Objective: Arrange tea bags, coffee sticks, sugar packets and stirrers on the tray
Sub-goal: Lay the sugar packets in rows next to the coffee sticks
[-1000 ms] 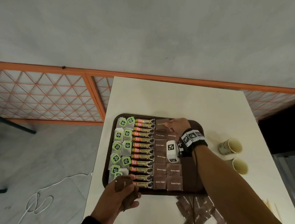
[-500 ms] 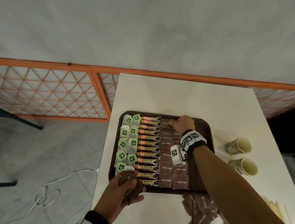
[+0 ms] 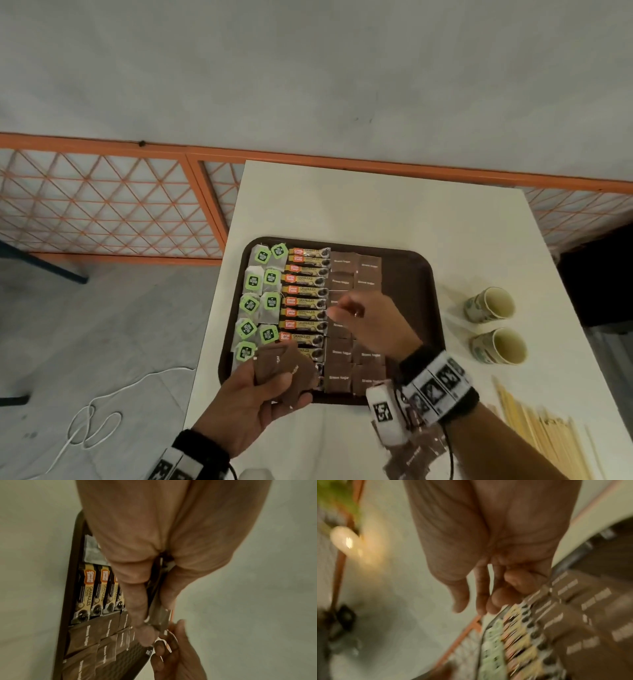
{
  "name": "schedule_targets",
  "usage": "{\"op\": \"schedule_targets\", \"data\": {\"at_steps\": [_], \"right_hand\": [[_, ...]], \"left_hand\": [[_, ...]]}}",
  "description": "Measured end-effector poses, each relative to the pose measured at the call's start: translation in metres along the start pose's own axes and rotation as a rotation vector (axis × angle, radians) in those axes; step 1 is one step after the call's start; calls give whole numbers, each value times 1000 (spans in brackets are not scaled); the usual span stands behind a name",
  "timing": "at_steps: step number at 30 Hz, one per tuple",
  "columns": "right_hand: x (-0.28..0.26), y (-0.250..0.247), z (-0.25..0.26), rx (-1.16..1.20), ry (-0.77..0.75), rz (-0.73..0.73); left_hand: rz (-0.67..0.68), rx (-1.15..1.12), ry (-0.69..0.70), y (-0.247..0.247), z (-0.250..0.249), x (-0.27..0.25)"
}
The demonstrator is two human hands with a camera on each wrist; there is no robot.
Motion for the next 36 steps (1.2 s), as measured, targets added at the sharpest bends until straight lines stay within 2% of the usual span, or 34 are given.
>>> {"op": "schedule_targets", "data": {"at_steps": [2, 4, 8, 11, 14, 18, 22, 25, 32, 36], "right_hand": [[-31, 18, 19, 97, -49, 95], [-52, 26, 26, 155, -76, 126], [-72, 11, 9, 319, -34, 9], [-69, -4, -6, 272, -37, -18], [-50, -29, -41, 270, 69, -143], [-7, -59, -115, 325, 318, -365], [37, -67, -160, 410, 470, -456], [58, -66, -173, 360, 518, -441], [77, -66, -175, 29, 495, -367], [73, -71, -166, 6, 497, -421]], "left_hand": [[-55, 123, 4, 9, 4, 5], [-116, 274, 21, 22, 6, 10], [-199, 374, 85, 40, 5, 18], [-234, 366, 116, 44, 5, 24], [-296, 345, 122, 35, 3, 23], [-356, 267, 14, 12, 7, 21], [-333, 161, -112, -2, 12, 17], [-300, 114, -163, -6, 13, 14], [-237, 77, -170, -4, 7, 17], [-163, -41, -191, -1, 9, 16]]}}
Point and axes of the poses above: each hand's wrist, its own x-axis towards the middle knuckle, its own y-axis out of the palm, z = x × y, the point moved 10 cm from there along x, towards the middle knuckle, and after that the axes turned 13 degrees about -y, right-handed, at the moved point
